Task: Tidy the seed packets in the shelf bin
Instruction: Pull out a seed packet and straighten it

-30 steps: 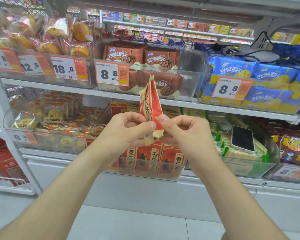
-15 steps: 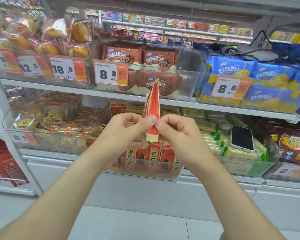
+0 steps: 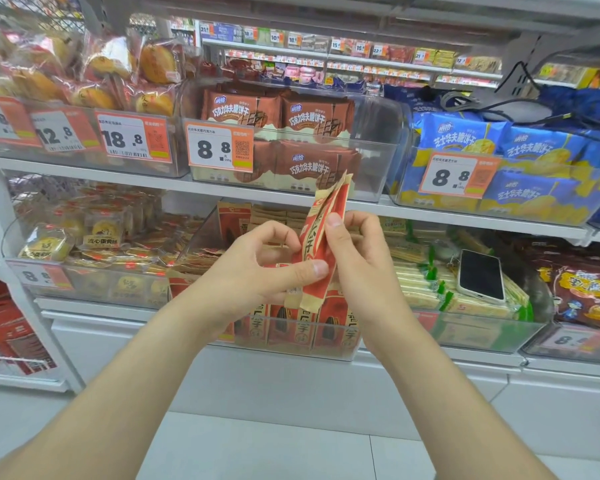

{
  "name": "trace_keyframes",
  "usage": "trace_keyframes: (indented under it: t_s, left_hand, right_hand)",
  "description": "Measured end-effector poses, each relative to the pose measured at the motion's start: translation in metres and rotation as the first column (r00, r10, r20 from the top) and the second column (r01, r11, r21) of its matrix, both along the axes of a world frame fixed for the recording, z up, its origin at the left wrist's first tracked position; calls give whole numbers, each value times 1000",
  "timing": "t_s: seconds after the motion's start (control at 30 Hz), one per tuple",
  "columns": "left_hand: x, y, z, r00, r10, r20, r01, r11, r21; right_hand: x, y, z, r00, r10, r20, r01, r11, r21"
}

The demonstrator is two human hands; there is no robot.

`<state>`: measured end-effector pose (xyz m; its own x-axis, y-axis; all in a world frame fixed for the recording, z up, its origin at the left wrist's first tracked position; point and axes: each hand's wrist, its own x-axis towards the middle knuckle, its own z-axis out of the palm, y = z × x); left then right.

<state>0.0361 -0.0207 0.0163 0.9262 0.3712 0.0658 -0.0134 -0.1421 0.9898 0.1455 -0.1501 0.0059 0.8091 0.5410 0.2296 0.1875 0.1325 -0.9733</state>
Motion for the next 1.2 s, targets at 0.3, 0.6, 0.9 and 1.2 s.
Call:
trace_keyframes:
  t_s: [0.3, 0.6, 0.9, 1.2]
  left_hand:
    - [10, -15, -9, 986, 86, 143, -65, 987, -147]
    - [9, -13, -9, 974, 171, 150, -131, 961, -243]
    - [0, -7, -1, 985, 82, 155, -29, 949, -314]
    - [-5, -9, -3, 992, -120, -31, 121, 992, 32]
  right_hand:
    - [-9, -1, 10, 980, 199, -11, -199, 980, -27]
    - [-16, 4, 0, 991, 130, 11, -129, 990, -62]
    - [-1, -2, -1, 985, 169, 22, -170, 985, 22]
    - [12, -1, -4, 968, -190, 165, 191, 982, 11]
